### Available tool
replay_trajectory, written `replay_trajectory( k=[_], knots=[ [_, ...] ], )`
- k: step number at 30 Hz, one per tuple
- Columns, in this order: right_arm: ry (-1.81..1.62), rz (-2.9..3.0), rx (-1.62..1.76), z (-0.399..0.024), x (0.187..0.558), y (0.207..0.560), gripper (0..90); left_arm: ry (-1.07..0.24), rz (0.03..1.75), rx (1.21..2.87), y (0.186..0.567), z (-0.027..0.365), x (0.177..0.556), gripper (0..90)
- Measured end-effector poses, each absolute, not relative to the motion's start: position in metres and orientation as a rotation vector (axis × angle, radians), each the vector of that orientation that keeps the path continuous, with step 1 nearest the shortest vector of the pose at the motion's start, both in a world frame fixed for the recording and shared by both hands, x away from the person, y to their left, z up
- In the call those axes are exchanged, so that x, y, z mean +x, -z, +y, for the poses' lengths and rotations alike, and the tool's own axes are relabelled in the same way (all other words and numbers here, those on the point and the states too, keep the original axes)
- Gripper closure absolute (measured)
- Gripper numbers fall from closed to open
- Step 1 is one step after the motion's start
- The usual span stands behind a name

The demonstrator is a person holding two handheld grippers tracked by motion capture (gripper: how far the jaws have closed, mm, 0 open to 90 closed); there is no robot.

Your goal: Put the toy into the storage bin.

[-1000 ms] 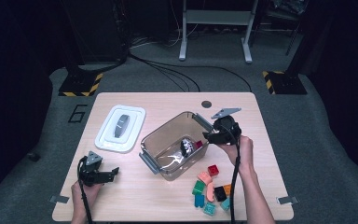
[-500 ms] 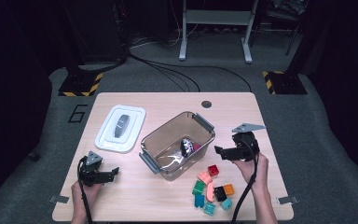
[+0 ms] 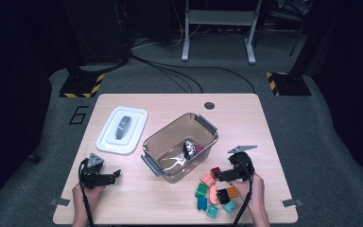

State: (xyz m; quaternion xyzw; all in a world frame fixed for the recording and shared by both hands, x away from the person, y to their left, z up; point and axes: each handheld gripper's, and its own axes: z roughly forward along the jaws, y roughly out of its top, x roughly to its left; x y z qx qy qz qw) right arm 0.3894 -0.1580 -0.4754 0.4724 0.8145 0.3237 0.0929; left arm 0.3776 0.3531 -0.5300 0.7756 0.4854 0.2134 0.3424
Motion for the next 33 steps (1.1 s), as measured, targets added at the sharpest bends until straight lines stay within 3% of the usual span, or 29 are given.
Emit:
replay_trajectory(
  k=[5, 18, 33],
  knots=[
    [-0.917, 2.446, 1.384, -0.148, 0.388, 0.481, 15.5, -0.548, 1.256, 2.031, 0.529, 0.354, 0.377, 12.6],
    [-0.784, 2.454, 1.405, -0.133, 0.389, 0.491, 57.2, -0.565, 1.253, 2.014, 0.531, 0.353, 0.377, 13.4],
    [-0.777, 2.444, 1.356, -0.129, 0.390, 0.493, 58.4, -0.562, 1.254, 2.016, 0.530, 0.353, 0.377, 13.6]
  ],
)
